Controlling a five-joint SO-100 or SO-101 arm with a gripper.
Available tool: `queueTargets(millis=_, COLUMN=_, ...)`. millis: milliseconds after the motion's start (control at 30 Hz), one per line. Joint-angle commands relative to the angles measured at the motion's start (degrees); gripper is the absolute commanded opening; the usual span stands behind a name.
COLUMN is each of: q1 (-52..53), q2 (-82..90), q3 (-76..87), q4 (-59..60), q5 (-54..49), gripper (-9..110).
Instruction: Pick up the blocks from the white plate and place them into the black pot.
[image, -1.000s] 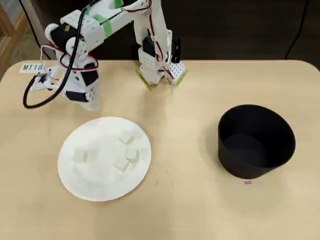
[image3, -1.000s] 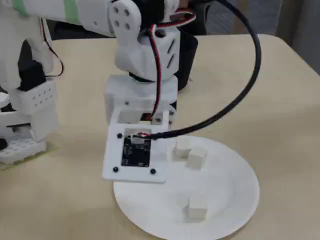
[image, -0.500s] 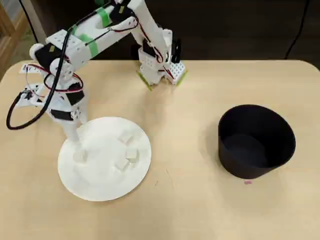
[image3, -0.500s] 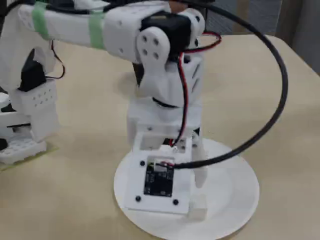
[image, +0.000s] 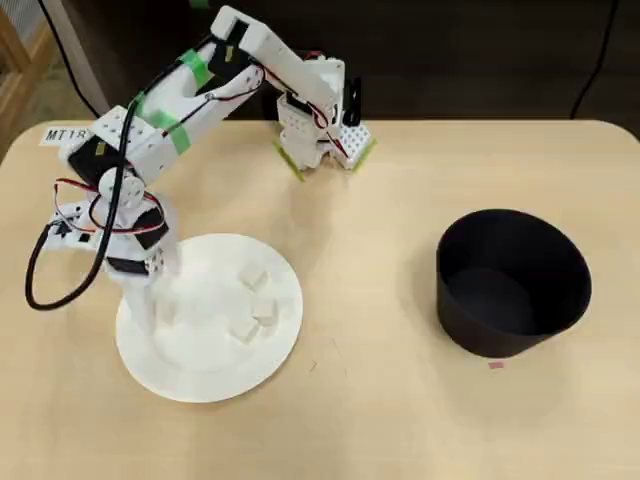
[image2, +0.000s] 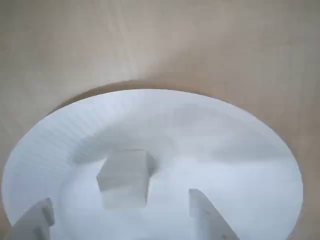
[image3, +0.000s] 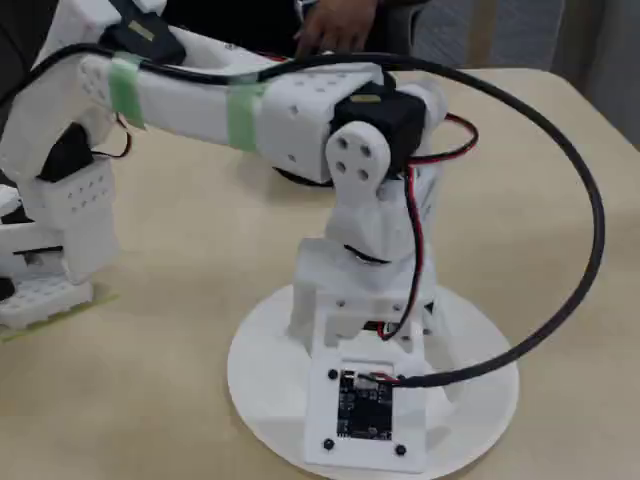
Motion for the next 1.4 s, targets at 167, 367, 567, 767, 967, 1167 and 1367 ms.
queueTargets(millis=167, q1=-1.32, q2=-2.9, q3=-6.24, q4=0.18, q5=0.88, gripper=40)
queueTargets(millis=367, q1=-2.29, q2=-5.36, q3=-8.26, q4=0.26, q5=2.02, gripper=39)
queueTargets(millis=567, q1=-2.55, q2=-6.59, q3=-9.84, q4=0.26, q5=3.43, gripper=35)
queueTargets(millis=767, q1=-2.11, q2=-7.56, q3=-10.9, q4=0.26, q5=5.27, gripper=28)
queueTargets(millis=967, q1=-1.67, q2=-8.96, q3=-12.83, q4=0.26, q5=8.0, gripper=9)
queueTargets(millis=1167, q1=-1.67, q2=-9.67, q3=-13.1, q4=0.53, q5=9.58, gripper=-2)
queueTargets(millis=1367, q1=-3.52, q2=-4.92, q3=-13.27, q4=0.53, q5=8.88, gripper=-2)
